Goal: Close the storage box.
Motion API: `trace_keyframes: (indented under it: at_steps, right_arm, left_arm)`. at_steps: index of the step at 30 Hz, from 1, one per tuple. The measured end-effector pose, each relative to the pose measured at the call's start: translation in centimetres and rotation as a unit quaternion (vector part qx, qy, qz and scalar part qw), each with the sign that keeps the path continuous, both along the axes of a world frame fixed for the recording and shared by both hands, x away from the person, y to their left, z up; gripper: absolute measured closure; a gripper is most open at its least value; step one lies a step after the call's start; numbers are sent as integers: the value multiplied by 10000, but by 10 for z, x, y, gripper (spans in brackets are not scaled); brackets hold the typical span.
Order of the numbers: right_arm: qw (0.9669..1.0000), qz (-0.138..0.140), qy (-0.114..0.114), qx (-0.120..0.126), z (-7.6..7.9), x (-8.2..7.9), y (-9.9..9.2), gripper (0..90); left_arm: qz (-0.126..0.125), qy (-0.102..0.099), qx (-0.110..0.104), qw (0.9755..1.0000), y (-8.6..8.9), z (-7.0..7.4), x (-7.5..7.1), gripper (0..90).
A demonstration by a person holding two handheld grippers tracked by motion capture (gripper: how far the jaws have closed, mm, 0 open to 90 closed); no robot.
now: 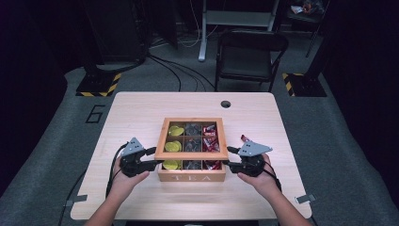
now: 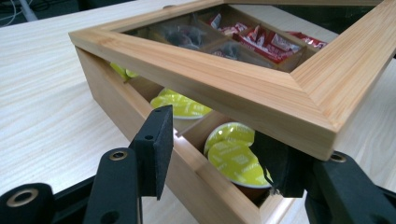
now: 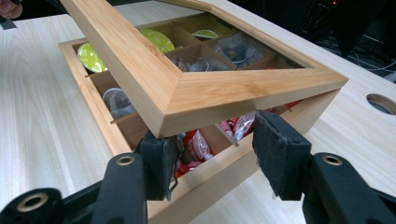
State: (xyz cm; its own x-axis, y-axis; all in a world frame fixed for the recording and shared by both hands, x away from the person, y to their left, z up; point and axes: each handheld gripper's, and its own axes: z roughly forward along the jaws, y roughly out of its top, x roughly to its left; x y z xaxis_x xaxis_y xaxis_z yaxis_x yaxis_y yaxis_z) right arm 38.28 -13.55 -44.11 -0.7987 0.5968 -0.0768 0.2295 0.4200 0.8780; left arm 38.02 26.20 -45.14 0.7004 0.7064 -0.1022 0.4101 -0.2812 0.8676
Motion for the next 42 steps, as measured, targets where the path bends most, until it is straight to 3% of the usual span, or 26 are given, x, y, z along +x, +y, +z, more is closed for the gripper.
trace_keyframes:
  at_steps: [12, 13, 24, 35, 40, 41, 42]
  right_arm:
    - [10000, 15, 60, 36, -9, -8, 0, 487]
    - [10000, -3, 53, 41, -10, -8, 0, 487]
    - [9998, 3, 208, -17, -16, -12, 1, 491]
    - [9996, 10, 277, 14, -22, -14, 0, 491]
    - [9995, 55, 324, 14, -24, -16, 0, 491]
    - [9994, 41, 350, 28, -25, -16, 1, 491]
    - [9993, 37, 365, -27, -26, -17, 2, 491]
  left_arm:
    - [-62, 153, 10, 9999, 2, -8, -8, 476]
    - [-34, 87, -5, 10000, 2, -10, -8, 476]
    - [-165, 151, 42, 9997, -2, -15, -14, 468]
    - [-129, 164, 87, 9997, -3, -20, -17, 467]
    - [-215, 153, 173, 9995, -4, -20, -19, 460]
    - [-299, 254, 157, 9991, -5, -20, -20, 454]
    - [-278, 186, 168, 9993, -6, -20, -21, 449]
